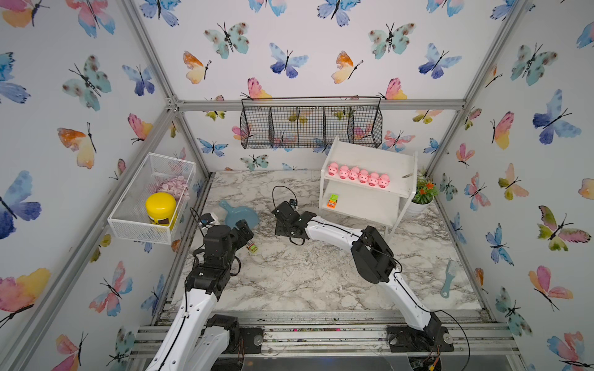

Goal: Organize plastic toys on shelves
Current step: Move the plastic toy to the center of the board.

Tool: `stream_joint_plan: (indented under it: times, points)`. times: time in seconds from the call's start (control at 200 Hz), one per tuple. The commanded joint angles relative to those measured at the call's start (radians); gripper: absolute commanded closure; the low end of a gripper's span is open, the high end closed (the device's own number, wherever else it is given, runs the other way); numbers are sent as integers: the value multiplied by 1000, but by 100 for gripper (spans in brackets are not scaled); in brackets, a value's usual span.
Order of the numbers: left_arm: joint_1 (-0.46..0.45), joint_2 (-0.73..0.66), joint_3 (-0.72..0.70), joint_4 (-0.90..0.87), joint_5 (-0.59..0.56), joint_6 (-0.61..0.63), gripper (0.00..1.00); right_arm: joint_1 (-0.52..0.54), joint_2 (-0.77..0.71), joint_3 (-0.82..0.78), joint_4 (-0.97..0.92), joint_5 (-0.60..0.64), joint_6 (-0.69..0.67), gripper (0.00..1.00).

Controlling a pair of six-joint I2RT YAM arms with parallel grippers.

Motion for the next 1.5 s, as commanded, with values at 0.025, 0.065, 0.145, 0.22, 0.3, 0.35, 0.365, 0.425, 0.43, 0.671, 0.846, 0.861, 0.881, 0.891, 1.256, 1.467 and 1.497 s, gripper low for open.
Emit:
stream_joint_plan:
  times: [0.025, 0.065, 0.145, 0.22, 0.3, 0.35, 0.365, 0.425, 0.43, 0.671, 0.846, 0.861, 0.881, 0.891, 1.256, 1.467, 1.497]
  points:
    - [-9, -15, -5, -7, -20, 13, 1, -4, 44, 66, 2, 35, 14, 38]
    - [-8, -17, -5, -6, -20, 13, 1, -6, 55, 84, 8, 38, 8, 38]
    - [-10, -16, -5, -4, -17, 15, 1, -9, 82, 123, 27, 36, -15, 38]
    - [-12, -14, -4, -2, -15, 15, 1, -10, 109, 170, 29, 31, -34, 38]
    - [-14, -12, -4, 0, -14, 15, 1, -12, 127, 191, 23, 44, -35, 38]
    - [-15, -12, -5, 1, -12, 16, 1, -15, 141, 210, 2, 62, -34, 38]
    - [-15, -11, -5, 3, -11, 16, 1, -16, 145, 217, -7, 70, -34, 38]
    - [-16, -10, -5, 3, -10, 16, 1, -21, 164, 241, -36, 85, -29, 39]
    - [-17, -11, -5, 3, -10, 16, 1, -22, 165, 242, -37, 85, -28, 39]
    - [-19, -4, -2, 6, -6, 18, 1, -40, 192, 257, -33, 100, -47, 44]
    - [-19, -5, -4, 7, -8, 19, 1, -41, 164, 204, -19, 120, -92, 47]
    - [-20, -6, -4, 8, -7, 19, 1, -41, 159, 196, -16, 124, -99, 49]
    - [-20, -4, -5, 10, -7, 19, 1, -41, 155, 187, -11, 128, -108, 49]
    - [-19, -4, -5, 10, -6, 19, 1, -41, 153, 184, -10, 131, -110, 49]
    - [-22, 1, -3, 15, -3, 19, 1, -49, 123, 137, 60, 152, -279, 43]
    - [-25, 2, 7, 3, -8, 26, 1, -68, 174, 206, 75, 140, -278, 43]
    - [-25, 1, 7, 1, -8, 27, 1, -71, 176, 209, 81, 137, -280, 42]
